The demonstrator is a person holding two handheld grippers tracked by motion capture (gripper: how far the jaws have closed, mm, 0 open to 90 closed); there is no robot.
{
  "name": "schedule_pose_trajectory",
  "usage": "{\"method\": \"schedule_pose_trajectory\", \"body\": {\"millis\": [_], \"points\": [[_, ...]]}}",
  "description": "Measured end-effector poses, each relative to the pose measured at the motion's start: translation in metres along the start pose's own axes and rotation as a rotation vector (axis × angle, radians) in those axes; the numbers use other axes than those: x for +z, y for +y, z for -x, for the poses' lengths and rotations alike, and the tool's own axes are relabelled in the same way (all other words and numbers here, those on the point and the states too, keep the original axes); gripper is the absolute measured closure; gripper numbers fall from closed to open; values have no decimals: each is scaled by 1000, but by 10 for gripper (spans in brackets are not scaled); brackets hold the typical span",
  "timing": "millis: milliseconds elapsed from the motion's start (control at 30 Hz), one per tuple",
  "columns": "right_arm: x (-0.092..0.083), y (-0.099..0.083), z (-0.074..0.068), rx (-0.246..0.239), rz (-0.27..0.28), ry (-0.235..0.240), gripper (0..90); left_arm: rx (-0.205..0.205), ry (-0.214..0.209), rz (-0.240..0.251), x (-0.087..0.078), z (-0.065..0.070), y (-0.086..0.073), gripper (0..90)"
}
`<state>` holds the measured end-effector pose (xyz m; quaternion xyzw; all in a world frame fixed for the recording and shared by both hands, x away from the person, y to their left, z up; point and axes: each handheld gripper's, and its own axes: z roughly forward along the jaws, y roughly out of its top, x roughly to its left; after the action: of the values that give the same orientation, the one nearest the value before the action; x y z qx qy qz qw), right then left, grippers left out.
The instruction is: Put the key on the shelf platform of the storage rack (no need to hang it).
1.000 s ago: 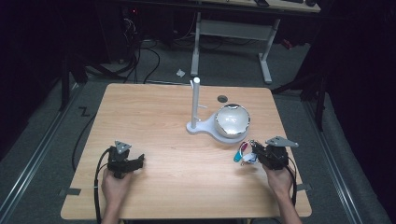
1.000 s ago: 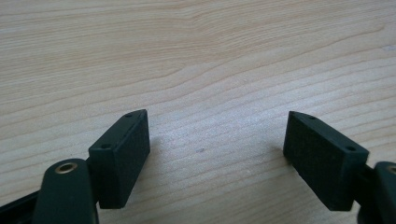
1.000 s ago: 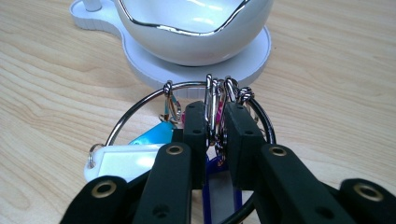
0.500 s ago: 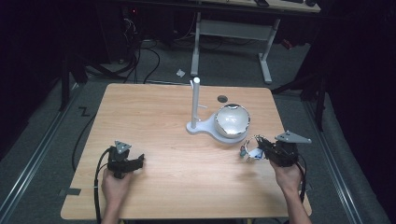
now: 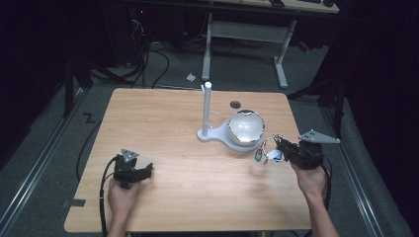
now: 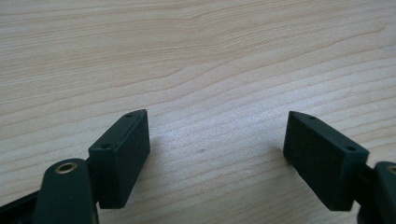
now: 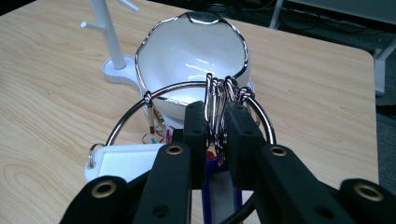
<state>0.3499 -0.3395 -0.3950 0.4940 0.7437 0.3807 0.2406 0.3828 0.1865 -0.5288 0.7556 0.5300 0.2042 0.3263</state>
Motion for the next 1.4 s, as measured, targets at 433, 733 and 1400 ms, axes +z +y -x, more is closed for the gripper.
{"method": "schedule_pose_trajectory", "body": {"millis": [433, 733, 1400], "points": [[-11, 20, 4, 10, 37, 26, 802, 0, 0, 0, 0, 0, 0, 231], [-10, 34, 5, 14, 46, 47, 802, -2, 0, 1, 0, 0, 0, 230], [15, 63, 8, 24, 49, 56, 801, -1, -1, 0, 0, 0, 0, 229]]}}
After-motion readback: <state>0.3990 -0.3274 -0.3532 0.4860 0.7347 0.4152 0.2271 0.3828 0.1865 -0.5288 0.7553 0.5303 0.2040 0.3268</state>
